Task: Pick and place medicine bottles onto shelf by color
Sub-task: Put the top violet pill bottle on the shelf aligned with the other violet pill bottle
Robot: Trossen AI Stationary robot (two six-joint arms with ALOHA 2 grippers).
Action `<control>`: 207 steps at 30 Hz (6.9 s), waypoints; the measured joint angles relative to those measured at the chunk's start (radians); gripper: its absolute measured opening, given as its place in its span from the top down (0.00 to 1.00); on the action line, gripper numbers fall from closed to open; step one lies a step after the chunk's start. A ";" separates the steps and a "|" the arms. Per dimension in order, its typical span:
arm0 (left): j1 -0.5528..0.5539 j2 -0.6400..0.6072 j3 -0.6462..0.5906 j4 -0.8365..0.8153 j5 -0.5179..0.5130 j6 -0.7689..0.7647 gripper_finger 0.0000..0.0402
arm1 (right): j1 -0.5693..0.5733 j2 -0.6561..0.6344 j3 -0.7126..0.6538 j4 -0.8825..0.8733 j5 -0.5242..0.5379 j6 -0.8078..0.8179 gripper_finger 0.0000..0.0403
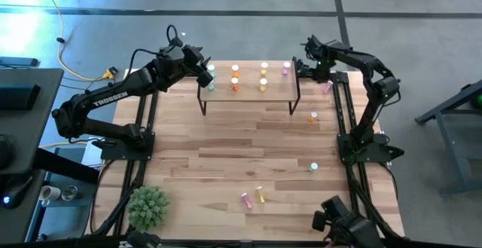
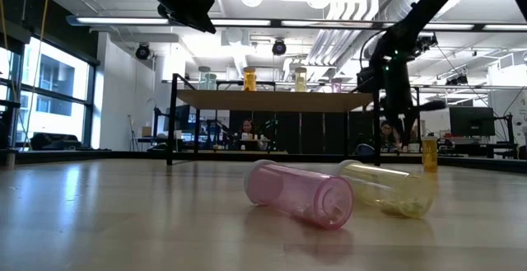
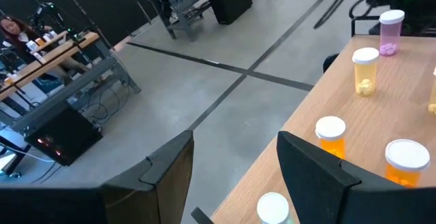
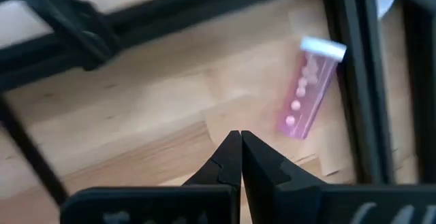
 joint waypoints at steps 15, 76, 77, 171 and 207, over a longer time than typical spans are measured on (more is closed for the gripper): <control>0.000 0.000 0.000 -0.022 0.001 0.000 0.50 | -0.016 0.000 -0.083 0.154 0.109 0.193 1.00; 0.084 0.000 0.000 -0.120 -0.012 0.000 0.50 | -0.064 0.010 -0.083 0.149 0.319 1.153 1.00; 0.084 0.000 0.000 -0.120 -0.014 0.000 0.50 | -0.068 0.010 -0.085 0.152 0.325 1.153 1.00; 0.084 0.000 0.000 -0.126 -0.089 -0.002 0.50 | 0.056 0.089 -0.100 -0.116 0.244 1.379 1.00; 0.084 0.000 0.000 -0.157 -0.049 -0.017 0.50 | 0.093 -0.306 -0.100 -0.069 0.356 0.497 1.00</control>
